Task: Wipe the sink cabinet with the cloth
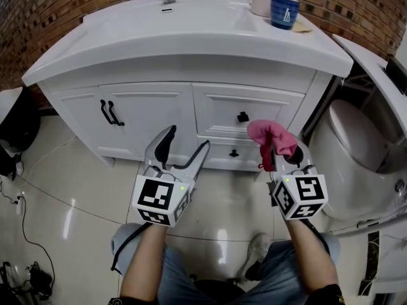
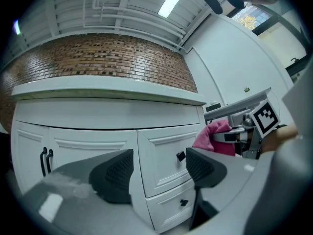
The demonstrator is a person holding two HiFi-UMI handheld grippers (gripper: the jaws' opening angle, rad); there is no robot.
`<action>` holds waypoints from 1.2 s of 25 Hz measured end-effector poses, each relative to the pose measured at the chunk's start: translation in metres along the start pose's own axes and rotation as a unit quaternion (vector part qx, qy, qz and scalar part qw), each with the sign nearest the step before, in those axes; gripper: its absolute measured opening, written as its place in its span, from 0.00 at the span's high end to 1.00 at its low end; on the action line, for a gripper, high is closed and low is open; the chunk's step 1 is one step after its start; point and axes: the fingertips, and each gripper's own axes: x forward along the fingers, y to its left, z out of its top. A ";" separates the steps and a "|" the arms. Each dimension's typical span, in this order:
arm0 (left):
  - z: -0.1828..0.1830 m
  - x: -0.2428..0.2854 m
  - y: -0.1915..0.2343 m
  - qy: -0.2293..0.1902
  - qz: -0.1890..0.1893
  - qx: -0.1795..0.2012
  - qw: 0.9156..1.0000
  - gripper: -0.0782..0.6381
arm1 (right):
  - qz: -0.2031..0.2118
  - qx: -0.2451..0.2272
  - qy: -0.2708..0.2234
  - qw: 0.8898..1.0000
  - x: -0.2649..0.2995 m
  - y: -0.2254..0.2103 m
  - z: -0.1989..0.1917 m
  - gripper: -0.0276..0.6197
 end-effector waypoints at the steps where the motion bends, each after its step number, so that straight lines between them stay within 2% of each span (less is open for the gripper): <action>1: 0.000 0.000 0.000 0.000 0.000 0.000 1.000 0.42 | 0.002 -0.003 0.000 1.000 0.000 0.002 0.000 0.89; 4: 0.001 0.000 -0.003 0.001 -0.003 0.000 1.000 0.42 | 0.015 -0.010 0.016 1.000 0.004 0.011 -0.014 0.89; 7: 0.004 -0.003 -0.004 0.001 -0.005 0.006 1.000 0.42 | 0.036 -0.008 0.066 0.997 0.018 0.028 -0.050 0.89; 11: 0.006 -0.009 0.001 0.000 0.001 0.008 1.000 0.42 | 0.069 0.009 0.149 0.986 0.040 0.054 -0.111 0.89; 14: 0.005 -0.013 0.005 0.003 0.006 0.007 1.000 0.42 | 0.082 0.019 0.189 0.978 0.058 0.069 -0.145 0.89; 17: 0.005 -0.020 0.011 0.006 0.013 0.003 1.000 0.42 | 0.092 0.019 0.209 0.973 0.076 0.085 -0.165 0.89; 20: 0.005 -0.027 0.014 0.004 0.016 -0.004 1.000 0.42 | 0.107 0.039 0.223 0.968 0.093 0.107 -0.178 0.89; 23: 0.004 -0.035 0.019 0.007 0.020 0.007 1.000 0.42 | 0.118 0.056 0.225 0.966 0.113 0.130 -0.182 0.89; 30: 0.006 -0.053 0.030 0.005 0.041 -0.013 0.999 0.42 | 0.108 0.084 0.238 0.962 0.148 0.153 -0.197 0.89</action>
